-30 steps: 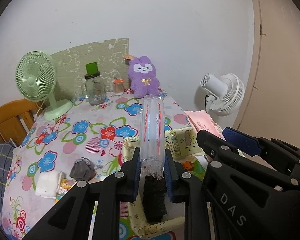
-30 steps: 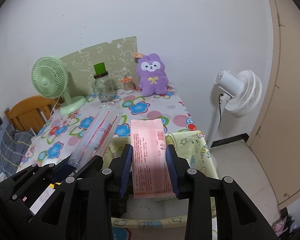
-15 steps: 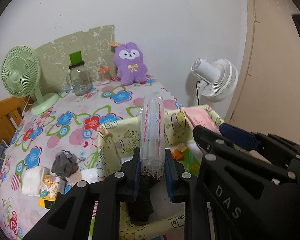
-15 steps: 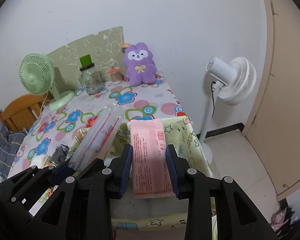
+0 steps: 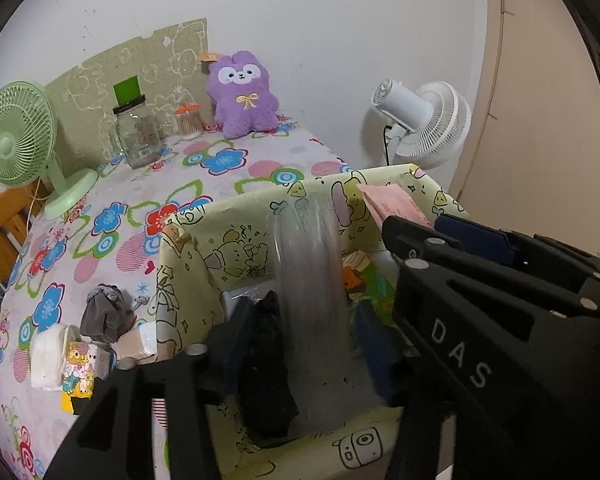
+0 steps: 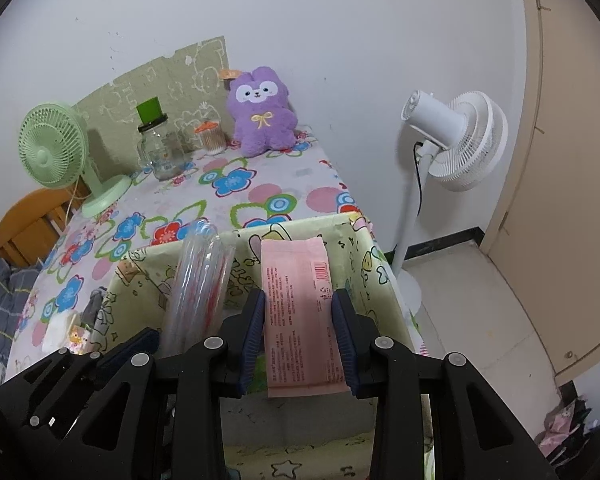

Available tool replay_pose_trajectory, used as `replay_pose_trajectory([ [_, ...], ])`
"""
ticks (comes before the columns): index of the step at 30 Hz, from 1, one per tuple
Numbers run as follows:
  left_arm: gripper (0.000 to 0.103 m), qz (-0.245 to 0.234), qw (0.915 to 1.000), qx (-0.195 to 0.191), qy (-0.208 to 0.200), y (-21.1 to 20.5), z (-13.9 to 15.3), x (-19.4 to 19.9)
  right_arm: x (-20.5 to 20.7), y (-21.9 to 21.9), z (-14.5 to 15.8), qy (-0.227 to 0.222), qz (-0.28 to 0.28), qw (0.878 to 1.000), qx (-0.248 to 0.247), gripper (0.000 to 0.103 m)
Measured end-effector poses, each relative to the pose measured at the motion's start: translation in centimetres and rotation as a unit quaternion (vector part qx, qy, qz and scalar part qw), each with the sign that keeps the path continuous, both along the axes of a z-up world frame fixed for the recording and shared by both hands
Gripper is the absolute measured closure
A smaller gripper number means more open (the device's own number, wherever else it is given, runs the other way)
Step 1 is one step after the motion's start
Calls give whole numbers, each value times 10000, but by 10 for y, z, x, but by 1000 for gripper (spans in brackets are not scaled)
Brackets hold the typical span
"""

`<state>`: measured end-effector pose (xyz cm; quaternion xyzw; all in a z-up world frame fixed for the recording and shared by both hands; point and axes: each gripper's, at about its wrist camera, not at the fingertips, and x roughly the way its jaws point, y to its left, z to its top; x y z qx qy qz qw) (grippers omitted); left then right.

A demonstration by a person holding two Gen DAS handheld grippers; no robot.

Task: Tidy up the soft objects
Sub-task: 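Open the left tool to drop the tube into the gift box while the right tool releases the envelope, then withdraw both open tools from the gift box back over the table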

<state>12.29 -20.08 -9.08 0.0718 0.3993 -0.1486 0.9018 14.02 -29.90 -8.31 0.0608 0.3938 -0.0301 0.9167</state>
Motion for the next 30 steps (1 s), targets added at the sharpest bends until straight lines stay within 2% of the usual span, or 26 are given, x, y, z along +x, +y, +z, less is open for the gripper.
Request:
replay_pose_trajectory([
  [2, 35, 74, 10000, 57, -33, 0, 0, 2, 2, 1, -2, 20, 12, 10000, 2, 65],
  [9, 31, 18, 10000, 48, -3, 0, 1, 6, 6, 2, -5, 90, -25, 9999, -68, 61],
  [10, 29, 8, 10000, 29, 11, 0, 1, 6, 6, 2, -4, 89, -32, 9999, -84, 58],
  [12, 25, -32, 10000, -68, 60, 1, 3, 7, 5, 2, -2, 61, -44, 10000, -64, 38],
  [13, 23, -42, 9999, -120, 77, 2, 4, 6, 3, 3, -1, -13, -53, 10000, -39, 36],
  [18, 17, 39, 9997, -208, 74, 8, 12, 5, -2, 9, 5, -32, -18, 9999, -131, 32],
  [24, 14, 57, 9998, -211, -43, 17, 21, -1, -8, 17, 15, -69, -25, 9999, -127, 25],
  [30, 13, 72, 9997, -121, -220, 27, 33, -8, -15, 29, 26, -185, -48, 9998, -87, 23],
])
